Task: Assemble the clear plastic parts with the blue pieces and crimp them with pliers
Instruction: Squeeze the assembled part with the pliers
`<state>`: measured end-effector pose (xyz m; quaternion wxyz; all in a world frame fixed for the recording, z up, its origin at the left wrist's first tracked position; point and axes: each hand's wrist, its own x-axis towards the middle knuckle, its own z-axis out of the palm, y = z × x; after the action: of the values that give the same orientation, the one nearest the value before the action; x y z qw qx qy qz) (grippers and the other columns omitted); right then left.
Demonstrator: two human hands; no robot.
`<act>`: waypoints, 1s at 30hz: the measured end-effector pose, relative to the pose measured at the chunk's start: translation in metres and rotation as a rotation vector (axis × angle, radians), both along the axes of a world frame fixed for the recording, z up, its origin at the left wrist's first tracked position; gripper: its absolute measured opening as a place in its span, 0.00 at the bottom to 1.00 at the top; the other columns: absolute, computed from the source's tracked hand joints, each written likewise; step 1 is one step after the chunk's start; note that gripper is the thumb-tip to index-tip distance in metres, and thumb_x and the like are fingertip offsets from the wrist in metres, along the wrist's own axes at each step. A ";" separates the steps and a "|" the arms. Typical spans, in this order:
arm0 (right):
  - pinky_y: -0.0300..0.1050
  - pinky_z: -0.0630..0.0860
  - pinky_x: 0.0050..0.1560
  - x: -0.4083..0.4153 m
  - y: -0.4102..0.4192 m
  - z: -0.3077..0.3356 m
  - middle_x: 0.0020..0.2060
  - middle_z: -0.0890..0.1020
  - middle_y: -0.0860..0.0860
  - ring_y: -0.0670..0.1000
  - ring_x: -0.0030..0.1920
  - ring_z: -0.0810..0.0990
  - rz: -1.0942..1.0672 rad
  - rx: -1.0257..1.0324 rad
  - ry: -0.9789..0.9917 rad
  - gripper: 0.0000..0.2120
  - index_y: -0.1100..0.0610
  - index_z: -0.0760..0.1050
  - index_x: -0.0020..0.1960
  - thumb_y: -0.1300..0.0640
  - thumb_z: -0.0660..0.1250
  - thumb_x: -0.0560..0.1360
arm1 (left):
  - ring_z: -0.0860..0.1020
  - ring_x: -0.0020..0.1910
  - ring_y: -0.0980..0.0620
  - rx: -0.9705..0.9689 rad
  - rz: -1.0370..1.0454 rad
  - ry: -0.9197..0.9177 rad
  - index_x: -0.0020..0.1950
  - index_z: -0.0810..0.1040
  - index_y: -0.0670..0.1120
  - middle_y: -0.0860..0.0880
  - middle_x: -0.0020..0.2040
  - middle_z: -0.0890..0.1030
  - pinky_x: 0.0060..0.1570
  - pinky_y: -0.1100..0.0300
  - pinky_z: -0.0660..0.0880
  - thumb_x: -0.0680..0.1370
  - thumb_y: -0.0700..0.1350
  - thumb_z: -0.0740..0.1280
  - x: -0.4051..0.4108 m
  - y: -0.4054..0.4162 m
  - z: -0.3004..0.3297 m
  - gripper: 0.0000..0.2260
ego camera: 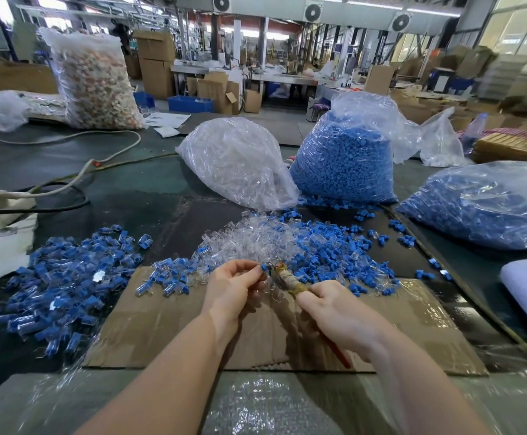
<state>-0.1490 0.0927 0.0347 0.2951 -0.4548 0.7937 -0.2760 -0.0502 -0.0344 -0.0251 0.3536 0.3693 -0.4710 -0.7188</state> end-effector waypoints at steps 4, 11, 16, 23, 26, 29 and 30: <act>0.44 0.61 0.33 0.000 0.004 0.004 0.30 0.70 0.50 0.49 0.30 0.67 0.032 0.045 -0.115 0.04 0.55 0.68 0.40 0.60 0.61 0.73 | 0.72 0.19 0.57 0.012 0.024 -0.008 0.42 0.76 0.41 0.49 0.24 0.78 0.17 0.67 0.66 0.76 0.34 0.65 -0.001 0.001 0.001 0.05; 0.42 0.64 0.35 0.002 0.005 0.010 0.41 0.72 0.54 0.51 0.37 0.69 0.025 0.102 -0.187 0.07 0.59 0.73 0.47 0.65 0.59 0.72 | 0.74 0.21 0.57 0.006 0.056 -0.029 0.41 0.77 0.41 0.49 0.24 0.78 0.20 0.67 0.70 0.75 0.32 0.65 -0.003 -0.003 -0.002 0.06; 0.42 0.59 0.30 0.002 0.005 0.013 0.40 0.70 0.56 0.52 0.34 0.67 0.005 0.099 -0.217 0.05 0.57 0.67 0.41 0.65 0.60 0.70 | 0.73 0.21 0.58 -0.005 0.079 -0.024 0.42 0.77 0.41 0.50 0.23 0.77 0.21 0.67 0.71 0.75 0.33 0.66 -0.003 -0.003 0.000 0.05; 0.45 0.63 0.35 0.003 0.003 0.014 0.39 0.71 0.54 0.50 0.35 0.68 0.032 0.113 -0.196 0.04 0.55 0.69 0.40 0.63 0.60 0.72 | 0.75 0.23 0.59 -0.094 0.107 -0.096 0.41 0.78 0.42 0.51 0.25 0.79 0.24 0.68 0.73 0.74 0.33 0.67 -0.003 -0.004 0.000 0.05; 0.45 0.64 0.37 0.005 0.003 0.013 0.36 0.72 0.52 0.50 0.35 0.69 0.056 0.105 -0.173 0.03 0.55 0.69 0.42 0.61 0.59 0.73 | 0.74 0.23 0.58 -0.040 0.115 -0.080 0.41 0.77 0.42 0.50 0.25 0.78 0.23 0.66 0.72 0.75 0.33 0.66 -0.004 -0.003 -0.001 0.06; 0.39 0.62 0.30 0.007 0.001 0.010 0.30 0.69 0.48 0.46 0.28 0.66 0.075 0.065 -0.110 0.10 0.54 0.65 0.35 0.63 0.58 0.74 | 0.73 0.22 0.57 0.009 0.107 -0.039 0.41 0.77 0.41 0.49 0.26 0.77 0.22 0.65 0.71 0.75 0.32 0.65 -0.004 0.000 -0.001 0.06; 0.37 0.61 0.28 0.008 0.001 0.009 0.28 0.68 0.48 0.44 0.26 0.65 0.079 0.056 -0.085 0.12 0.53 0.64 0.34 0.63 0.57 0.74 | 0.73 0.21 0.57 0.015 0.105 -0.027 0.42 0.77 0.41 0.49 0.25 0.77 0.21 0.65 0.71 0.75 0.31 0.65 -0.004 0.001 -0.001 0.06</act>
<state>-0.1414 0.0934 0.0436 0.3519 -0.4653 0.7691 -0.2611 -0.0546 -0.0338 -0.0260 0.3816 0.4058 -0.4504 -0.6977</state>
